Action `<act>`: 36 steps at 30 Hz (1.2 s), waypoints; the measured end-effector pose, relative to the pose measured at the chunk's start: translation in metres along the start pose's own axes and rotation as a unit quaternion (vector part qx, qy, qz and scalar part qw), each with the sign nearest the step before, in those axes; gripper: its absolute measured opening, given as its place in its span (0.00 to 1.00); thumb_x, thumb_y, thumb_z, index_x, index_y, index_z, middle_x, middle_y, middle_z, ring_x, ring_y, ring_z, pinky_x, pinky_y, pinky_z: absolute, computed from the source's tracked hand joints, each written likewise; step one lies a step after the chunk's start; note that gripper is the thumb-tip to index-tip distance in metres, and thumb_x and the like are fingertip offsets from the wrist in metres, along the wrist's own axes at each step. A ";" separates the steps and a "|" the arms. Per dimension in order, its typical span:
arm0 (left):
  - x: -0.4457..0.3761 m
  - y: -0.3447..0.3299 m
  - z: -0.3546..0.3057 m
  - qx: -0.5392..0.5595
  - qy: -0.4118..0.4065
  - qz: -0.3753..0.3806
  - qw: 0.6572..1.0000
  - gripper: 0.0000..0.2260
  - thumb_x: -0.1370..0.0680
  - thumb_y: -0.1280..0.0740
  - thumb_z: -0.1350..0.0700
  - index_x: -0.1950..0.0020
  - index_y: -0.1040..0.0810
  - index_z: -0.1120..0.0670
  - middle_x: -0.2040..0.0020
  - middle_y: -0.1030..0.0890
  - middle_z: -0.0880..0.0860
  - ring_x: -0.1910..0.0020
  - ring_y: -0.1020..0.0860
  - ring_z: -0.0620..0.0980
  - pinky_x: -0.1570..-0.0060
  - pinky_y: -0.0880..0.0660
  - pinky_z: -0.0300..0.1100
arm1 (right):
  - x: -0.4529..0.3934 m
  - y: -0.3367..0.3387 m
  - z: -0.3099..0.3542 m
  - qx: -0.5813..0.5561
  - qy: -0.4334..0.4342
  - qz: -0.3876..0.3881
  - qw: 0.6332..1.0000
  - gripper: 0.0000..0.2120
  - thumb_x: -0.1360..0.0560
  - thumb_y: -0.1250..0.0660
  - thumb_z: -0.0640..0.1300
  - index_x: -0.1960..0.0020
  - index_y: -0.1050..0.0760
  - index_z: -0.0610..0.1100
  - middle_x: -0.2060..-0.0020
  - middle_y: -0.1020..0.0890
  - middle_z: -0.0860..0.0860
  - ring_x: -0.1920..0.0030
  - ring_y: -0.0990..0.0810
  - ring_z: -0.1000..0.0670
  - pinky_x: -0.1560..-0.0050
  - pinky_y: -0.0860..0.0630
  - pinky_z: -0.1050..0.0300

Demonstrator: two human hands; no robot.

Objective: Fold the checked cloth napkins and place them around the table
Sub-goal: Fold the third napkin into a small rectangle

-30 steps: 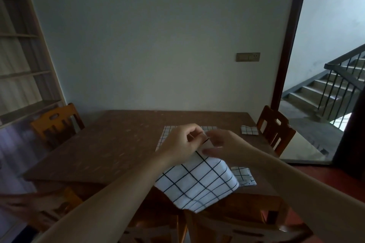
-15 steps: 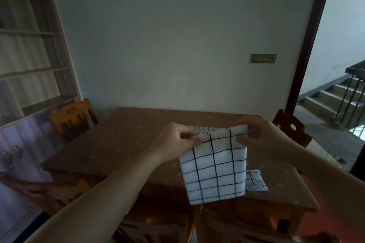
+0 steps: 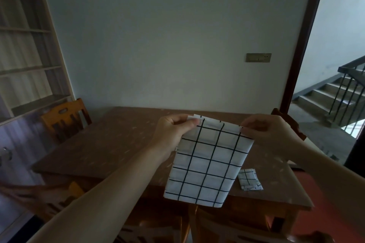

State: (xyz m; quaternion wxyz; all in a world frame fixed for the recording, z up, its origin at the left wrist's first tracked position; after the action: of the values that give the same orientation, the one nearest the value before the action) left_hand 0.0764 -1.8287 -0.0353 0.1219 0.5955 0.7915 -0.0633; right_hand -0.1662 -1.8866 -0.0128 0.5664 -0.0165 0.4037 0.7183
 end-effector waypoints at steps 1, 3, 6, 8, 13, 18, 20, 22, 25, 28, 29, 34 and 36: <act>-0.001 0.000 0.001 0.004 0.004 -0.003 1.000 0.07 0.27 0.26 0.55 0.52 0.14 0.56 0.54 0.14 0.54 0.50 0.17 0.49 0.43 0.23 0.43 | 0.000 0.001 -0.003 0.003 -0.005 0.002 1.000 0.07 0.30 0.25 0.39 0.62 0.17 0.50 0.69 0.16 0.60 0.67 0.20 0.65 0.63 0.26 0.73; -0.002 -0.002 0.003 0.008 0.010 -0.001 1.000 0.06 0.28 0.25 0.55 0.54 0.14 0.56 0.54 0.14 0.55 0.49 0.17 0.53 0.40 0.23 0.49 | 0.002 0.004 -0.006 -0.007 -0.018 -0.004 1.000 0.09 0.30 0.25 0.39 0.65 0.17 0.52 0.69 0.16 0.59 0.68 0.19 0.64 0.64 0.25 0.73; -0.004 -0.004 0.005 0.021 0.019 0.005 1.000 0.06 0.30 0.23 0.55 0.56 0.16 0.55 0.56 0.17 0.57 0.52 0.18 0.56 0.40 0.23 0.56 | 0.003 0.009 -0.007 -0.024 -0.025 -0.008 0.999 0.10 0.29 0.26 0.37 0.64 0.17 0.51 0.70 0.16 0.60 0.69 0.20 0.64 0.66 0.26 0.75; -0.006 -0.005 0.008 0.031 0.024 0.007 0.999 0.11 0.30 0.23 0.55 0.52 0.17 0.59 0.55 0.18 0.57 0.54 0.20 0.54 0.41 0.24 0.56 | 0.003 0.011 -0.005 -0.020 -0.022 0.003 1.000 0.10 0.28 0.27 0.37 0.63 0.17 0.51 0.70 0.16 0.61 0.69 0.20 0.65 0.66 0.27 0.75; -0.007 -0.007 0.004 0.028 0.014 0.007 0.999 0.08 0.28 0.25 0.56 0.51 0.15 0.58 0.56 0.15 0.53 0.53 0.18 0.50 0.43 0.23 0.47 | 0.002 0.016 -0.009 -0.013 -0.040 0.005 0.999 0.05 0.29 0.25 0.41 0.61 0.16 0.49 0.69 0.16 0.59 0.69 0.19 0.63 0.66 0.26 0.75; -0.010 -0.005 0.003 0.047 0.019 0.001 0.999 0.03 0.28 0.25 0.57 0.56 0.14 0.54 0.56 0.15 0.56 0.51 0.17 0.54 0.38 0.23 0.54 | 0.003 0.021 -0.012 -0.060 -0.061 0.008 0.996 0.04 0.30 0.26 0.39 0.61 0.16 0.46 0.70 0.16 0.56 0.72 0.20 0.61 0.69 0.26 0.73; -0.010 -0.004 0.001 0.054 0.019 0.002 0.998 0.01 0.28 0.25 0.57 0.57 0.14 0.54 0.53 0.15 0.60 0.47 0.18 0.59 0.37 0.25 0.57 | 0.004 0.021 -0.011 -0.060 -0.061 0.017 0.996 0.04 0.29 0.27 0.38 0.58 0.17 0.46 0.69 0.15 0.57 0.70 0.19 0.61 0.68 0.26 0.73; -0.009 -0.003 0.000 0.059 0.025 0.006 0.998 0.01 0.28 0.25 0.57 0.58 0.14 0.54 0.52 0.17 0.63 0.47 0.19 0.61 0.37 0.25 0.60 | 0.004 0.022 -0.011 -0.066 -0.061 0.020 0.996 0.07 0.29 0.27 0.35 0.56 0.17 0.46 0.68 0.15 0.57 0.68 0.17 0.61 0.67 0.25 0.73; -0.009 -0.002 0.000 0.082 0.036 0.009 0.996 0.02 0.28 0.26 0.59 0.60 0.15 0.54 0.55 0.18 0.61 0.52 0.20 0.58 0.40 0.25 0.60 | 0.003 0.023 -0.010 -0.081 -0.063 0.012 0.995 0.08 0.28 0.28 0.35 0.54 0.17 0.46 0.66 0.14 0.56 0.67 0.17 0.60 0.67 0.24 0.72; -0.008 -0.003 -0.001 0.091 0.029 0.019 0.995 0.03 0.31 0.25 0.56 0.60 0.17 0.55 0.57 0.18 0.57 0.54 0.19 0.54 0.45 0.23 0.52 | 0.001 0.022 -0.010 -0.084 -0.057 0.005 0.995 0.08 0.28 0.28 0.37 0.53 0.17 0.49 0.64 0.14 0.58 0.66 0.17 0.60 0.66 0.24 0.71; -0.008 -0.003 -0.001 0.098 0.028 0.018 0.995 0.04 0.32 0.25 0.56 0.60 0.17 0.56 0.58 0.18 0.56 0.55 0.19 0.52 0.47 0.23 0.50 | 0.002 0.020 -0.010 -0.089 -0.063 0.013 0.994 0.07 0.28 0.28 0.38 0.53 0.17 0.49 0.64 0.14 0.58 0.66 0.17 0.60 0.66 0.24 0.71; -0.009 0.003 0.000 0.088 0.027 0.030 0.995 0.10 0.34 0.22 0.53 0.58 0.17 0.56 0.56 0.21 0.60 0.55 0.24 0.57 0.51 0.27 0.53 | 0.001 0.017 -0.016 -0.111 -0.084 0.003 0.990 0.05 0.28 0.28 0.38 0.58 0.16 0.48 0.65 0.14 0.54 0.65 0.17 0.56 0.66 0.22 0.68; -0.010 0.006 0.001 0.027 0.010 0.049 0.998 0.06 0.30 0.24 0.53 0.60 0.18 0.53 0.61 0.21 0.55 0.60 0.24 0.53 0.56 0.27 0.46 | 0.000 0.020 -0.016 -0.134 -0.092 -0.012 0.987 0.04 0.27 0.29 0.39 0.57 0.16 0.46 0.63 0.14 0.50 0.62 0.17 0.51 0.62 0.19 0.65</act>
State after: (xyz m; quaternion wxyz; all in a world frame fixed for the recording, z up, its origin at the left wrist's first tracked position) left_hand 0.0849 -1.8366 -0.0337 0.1006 0.6370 0.7608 -0.0725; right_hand -0.1896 -1.8967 -0.0127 0.6021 -0.0312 0.2499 0.7577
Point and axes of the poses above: each hand's wrist, its own x-axis away from the middle knuckle, its own y-axis out of the back of the hand, z = x × y, the point moved 5 cm from there along -x, towards the middle knuckle
